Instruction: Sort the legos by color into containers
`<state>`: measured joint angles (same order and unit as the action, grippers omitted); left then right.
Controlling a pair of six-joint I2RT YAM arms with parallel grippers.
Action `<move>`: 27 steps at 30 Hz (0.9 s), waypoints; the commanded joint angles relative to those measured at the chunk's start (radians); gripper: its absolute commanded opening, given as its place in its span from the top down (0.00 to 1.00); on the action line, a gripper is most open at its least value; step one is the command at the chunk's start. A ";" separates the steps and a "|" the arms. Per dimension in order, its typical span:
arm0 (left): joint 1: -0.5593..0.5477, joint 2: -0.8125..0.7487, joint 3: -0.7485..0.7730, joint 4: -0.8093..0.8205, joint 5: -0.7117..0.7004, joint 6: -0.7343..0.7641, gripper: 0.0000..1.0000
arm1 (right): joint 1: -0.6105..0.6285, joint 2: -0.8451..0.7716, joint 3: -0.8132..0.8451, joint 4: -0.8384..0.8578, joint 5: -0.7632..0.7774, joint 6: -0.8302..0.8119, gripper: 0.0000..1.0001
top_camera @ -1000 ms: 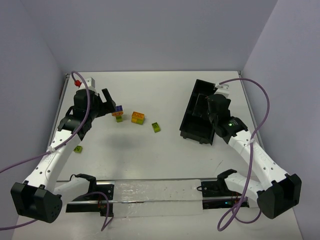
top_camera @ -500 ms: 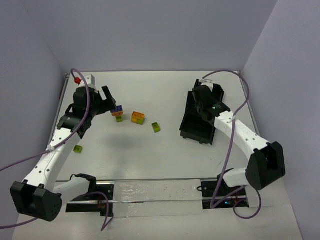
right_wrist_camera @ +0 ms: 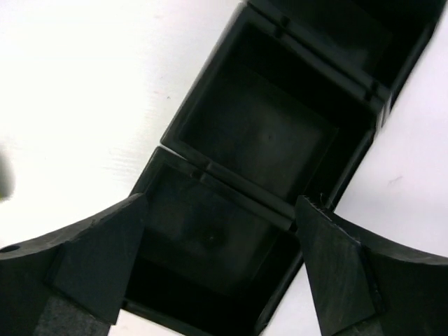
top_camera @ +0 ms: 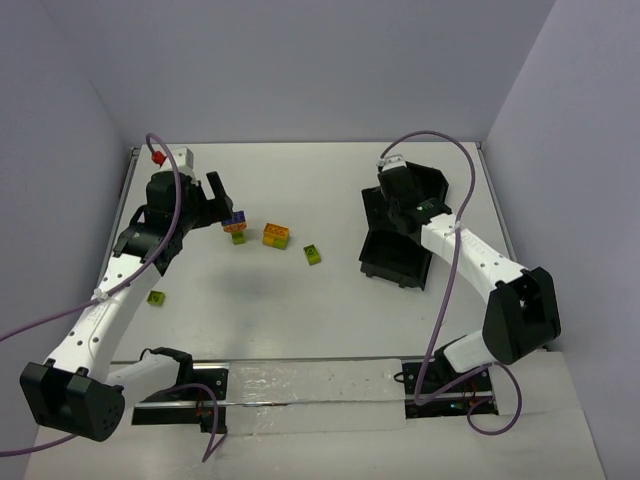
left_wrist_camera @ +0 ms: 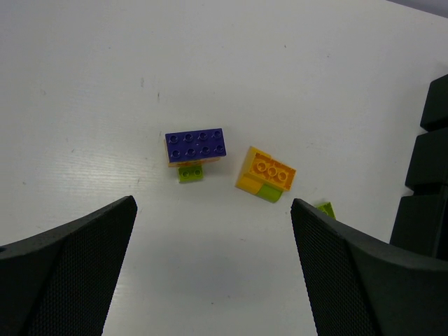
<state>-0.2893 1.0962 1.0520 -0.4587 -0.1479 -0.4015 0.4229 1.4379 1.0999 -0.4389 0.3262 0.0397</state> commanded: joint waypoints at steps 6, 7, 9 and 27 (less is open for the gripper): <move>-0.007 -0.004 0.065 -0.006 0.012 0.025 0.01 | -0.096 -0.085 -0.099 0.082 -0.446 -0.394 0.19; -0.008 -0.004 0.065 -0.008 0.013 0.024 0.01 | -0.106 -0.069 -0.090 0.072 -0.466 -0.406 0.19; -0.007 -0.006 0.068 -0.011 0.018 0.020 0.01 | -0.183 -0.030 -0.026 -0.004 -0.605 -0.428 0.22; -0.009 -0.010 0.084 -0.037 0.007 0.014 0.01 | -0.229 0.109 0.002 -0.032 -0.510 -0.490 0.23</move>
<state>-0.2932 1.0966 1.0939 -0.4927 -0.1429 -0.3882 0.2030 1.5298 1.1074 -0.4858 -0.2181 -0.4245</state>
